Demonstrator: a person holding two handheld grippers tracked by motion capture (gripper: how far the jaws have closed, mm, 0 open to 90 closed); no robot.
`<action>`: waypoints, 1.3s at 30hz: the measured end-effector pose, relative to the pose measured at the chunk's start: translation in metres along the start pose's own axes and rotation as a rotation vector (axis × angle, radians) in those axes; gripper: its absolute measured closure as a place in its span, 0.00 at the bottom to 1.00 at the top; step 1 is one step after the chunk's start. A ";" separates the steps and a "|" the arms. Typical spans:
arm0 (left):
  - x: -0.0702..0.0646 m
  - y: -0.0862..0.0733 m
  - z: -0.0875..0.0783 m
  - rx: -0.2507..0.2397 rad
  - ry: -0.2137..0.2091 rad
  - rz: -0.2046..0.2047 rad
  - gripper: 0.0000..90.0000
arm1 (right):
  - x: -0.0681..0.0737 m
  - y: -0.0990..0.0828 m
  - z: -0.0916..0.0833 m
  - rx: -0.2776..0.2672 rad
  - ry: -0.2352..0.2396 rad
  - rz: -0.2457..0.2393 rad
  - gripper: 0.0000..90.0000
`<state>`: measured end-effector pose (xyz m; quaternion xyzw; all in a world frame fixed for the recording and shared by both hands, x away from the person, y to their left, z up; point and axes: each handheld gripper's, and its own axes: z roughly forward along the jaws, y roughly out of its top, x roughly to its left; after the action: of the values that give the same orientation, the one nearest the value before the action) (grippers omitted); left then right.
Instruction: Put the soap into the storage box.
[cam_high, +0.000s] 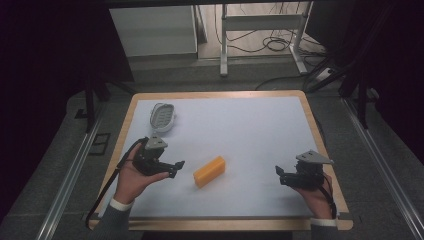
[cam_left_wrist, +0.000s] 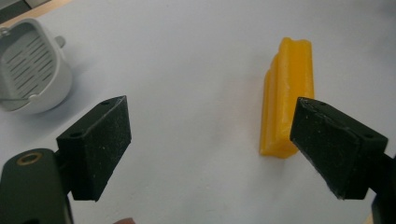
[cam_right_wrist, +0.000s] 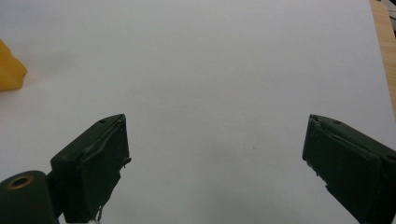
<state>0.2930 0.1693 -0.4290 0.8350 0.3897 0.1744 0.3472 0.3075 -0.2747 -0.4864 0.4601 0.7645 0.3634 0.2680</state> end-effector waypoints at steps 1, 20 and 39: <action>-0.002 0.002 0.002 0.006 -0.002 0.005 0.15 | 0.000 0.000 0.000 0.001 -0.002 0.001 0.08; -0.040 0.023 0.051 0.106 -0.037 0.076 0.16 | -0.008 -0.004 -0.002 0.008 -0.043 0.015 0.08; -0.060 0.028 0.098 0.239 -0.097 0.122 0.31 | -0.013 -0.009 0.002 0.038 -0.071 0.034 0.08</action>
<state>0.3248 0.0670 -0.4782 0.8999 0.3389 0.1069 0.2527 0.3101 -0.2885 -0.4934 0.4908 0.7534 0.3367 0.2797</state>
